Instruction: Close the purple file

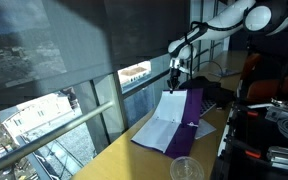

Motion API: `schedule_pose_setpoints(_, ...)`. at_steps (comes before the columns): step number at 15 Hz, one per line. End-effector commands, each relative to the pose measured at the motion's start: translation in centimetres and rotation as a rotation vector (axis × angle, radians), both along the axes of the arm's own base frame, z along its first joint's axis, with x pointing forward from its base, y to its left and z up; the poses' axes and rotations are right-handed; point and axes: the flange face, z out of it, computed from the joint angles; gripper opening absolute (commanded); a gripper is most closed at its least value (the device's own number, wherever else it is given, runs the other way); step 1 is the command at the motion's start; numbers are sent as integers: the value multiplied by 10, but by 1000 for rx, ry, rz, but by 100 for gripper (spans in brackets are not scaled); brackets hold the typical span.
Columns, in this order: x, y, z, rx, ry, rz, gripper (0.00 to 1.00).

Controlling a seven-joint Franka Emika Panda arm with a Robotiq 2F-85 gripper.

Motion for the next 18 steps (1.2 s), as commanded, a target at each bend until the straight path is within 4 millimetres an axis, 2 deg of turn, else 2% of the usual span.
schedule_pose_setpoints(1, -2, 45, 68, -143, 63, 87, 0)
schedule_pose_setpoints(3, -7, 71, 100, -225, 77, 134, 0)
schedule_pose_setpoints(6, -20, 97, 145, -334, 75, 210, 0)
schedule_pose_setpoints(10, -45, 111, 192, -434, 22, 274, 0)
schedule_pose_setpoints(14, -70, 127, 223, -475, -134, 287, 0)
schedule_pose_setpoints(18, -102, 146, 225, -498, -279, 302, 0)
